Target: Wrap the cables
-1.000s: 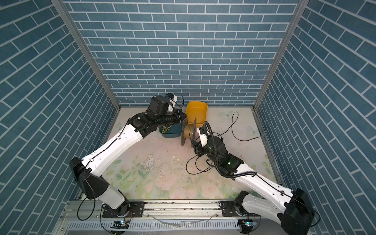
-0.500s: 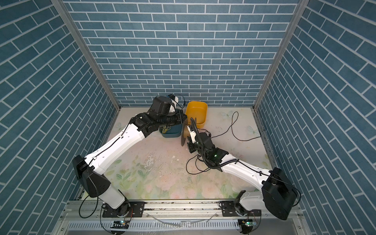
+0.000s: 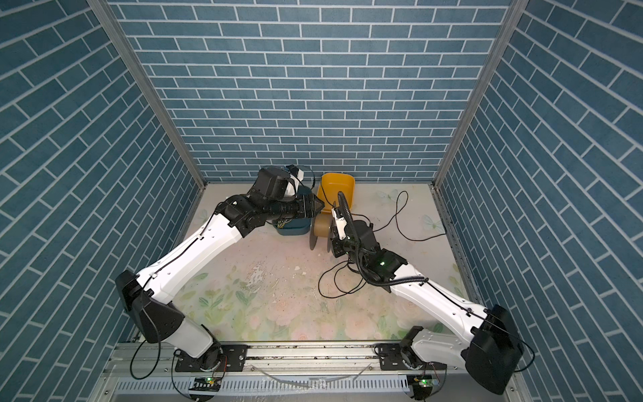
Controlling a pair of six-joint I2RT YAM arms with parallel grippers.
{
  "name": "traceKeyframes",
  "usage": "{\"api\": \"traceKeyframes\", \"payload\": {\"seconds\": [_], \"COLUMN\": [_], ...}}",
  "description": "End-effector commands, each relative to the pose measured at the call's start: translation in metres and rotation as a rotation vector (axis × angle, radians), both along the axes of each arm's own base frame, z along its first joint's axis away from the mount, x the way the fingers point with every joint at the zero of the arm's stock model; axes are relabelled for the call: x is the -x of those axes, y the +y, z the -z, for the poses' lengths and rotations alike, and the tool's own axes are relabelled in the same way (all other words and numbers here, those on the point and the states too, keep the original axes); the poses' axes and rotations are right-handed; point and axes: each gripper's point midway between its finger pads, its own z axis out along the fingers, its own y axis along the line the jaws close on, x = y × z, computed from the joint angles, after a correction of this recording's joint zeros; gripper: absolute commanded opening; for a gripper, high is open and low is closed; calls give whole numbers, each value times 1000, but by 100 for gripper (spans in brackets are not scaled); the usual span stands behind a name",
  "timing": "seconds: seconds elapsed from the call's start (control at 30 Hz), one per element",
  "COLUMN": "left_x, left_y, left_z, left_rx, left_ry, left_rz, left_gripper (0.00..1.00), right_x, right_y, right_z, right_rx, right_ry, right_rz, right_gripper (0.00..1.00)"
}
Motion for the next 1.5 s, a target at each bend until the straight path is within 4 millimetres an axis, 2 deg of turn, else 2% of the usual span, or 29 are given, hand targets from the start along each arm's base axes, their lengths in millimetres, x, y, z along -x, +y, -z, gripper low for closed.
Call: {"api": "traceKeyframes", "payload": {"seconds": [0.0, 0.17, 0.27, 0.53, 0.63, 0.77, 1.07, 1.27, 1.47], "left_x": [10, 10, 4, -23, -31, -43, -54, -48, -39], "left_y": [13, 13, 12, 1, -5, -5, 0, -4, 4], "left_z": [19, 48, 66, 93, 103, 115, 127, 115, 105], "left_rx": [-99, -155, -220, -328, -352, -388, -418, -373, -394], "left_ry": [14, 48, 63, 50, 53, 45, 52, 15, 8], "left_rz": [43, 75, 86, 113, 131, 119, 118, 164, 203], "left_gripper": [74, 65, 59, 48, 42, 38, 35, 37, 43], "right_x": [3, 3, 5, 12, 13, 16, 19, 18, 17], "right_y": [-20, -47, -60, -68, -69, -71, -77, -76, -73], "right_z": [-4, 1, 0, 7, 9, 9, 9, 12, 17], "right_rx": [16, 54, 24, 11, 16, 19, 34, 40, 40], "right_ry": [89, 123, 130, 152, 157, 156, 138, 144, 158], "right_rz": [29, 102, 145, 155, 156, 153, 157, 156, 147], "right_gripper": [0, 0, 0, 0, 0, 0, 0, 0, 0]}}
